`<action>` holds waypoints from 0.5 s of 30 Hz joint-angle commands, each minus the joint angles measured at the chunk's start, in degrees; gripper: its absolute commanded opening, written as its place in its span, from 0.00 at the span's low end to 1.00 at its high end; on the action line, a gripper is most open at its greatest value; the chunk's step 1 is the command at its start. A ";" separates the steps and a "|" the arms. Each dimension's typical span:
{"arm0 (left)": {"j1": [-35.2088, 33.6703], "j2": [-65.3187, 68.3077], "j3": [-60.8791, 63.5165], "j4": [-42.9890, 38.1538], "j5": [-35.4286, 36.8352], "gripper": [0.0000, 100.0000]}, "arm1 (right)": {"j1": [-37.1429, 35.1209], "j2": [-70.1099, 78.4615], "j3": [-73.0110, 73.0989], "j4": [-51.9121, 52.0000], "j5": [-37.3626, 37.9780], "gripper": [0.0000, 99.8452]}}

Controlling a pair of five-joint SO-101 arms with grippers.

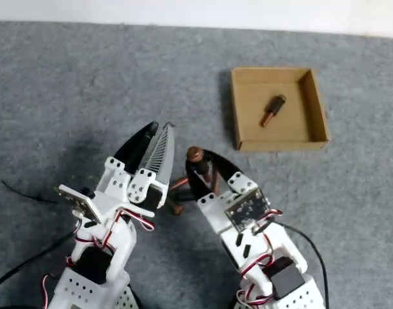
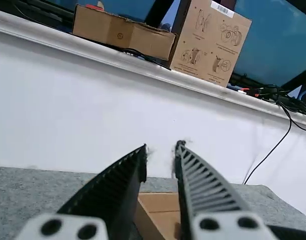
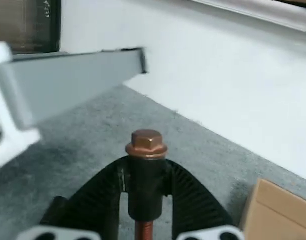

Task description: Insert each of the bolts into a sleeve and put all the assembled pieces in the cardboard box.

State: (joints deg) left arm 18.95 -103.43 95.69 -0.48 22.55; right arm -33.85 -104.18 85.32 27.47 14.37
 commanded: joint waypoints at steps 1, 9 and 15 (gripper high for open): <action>-0.84 -0.84 -1.63 -1.05 0.62 0.10 | 4.09 -1.10 -0.84 -0.22 0.18 0.00; -1.10 -0.40 1.54 -0.44 -7.74 0.08 | 4.97 -1.10 8.04 -10.95 0.18 0.00; -0.84 -0.40 1.36 5.10 -20.84 0.00 | 5.14 -1.10 15.25 -19.12 0.18 0.00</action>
State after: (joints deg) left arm 18.59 -103.43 96.04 3.30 5.76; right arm -29.36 -104.18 95.69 11.91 14.37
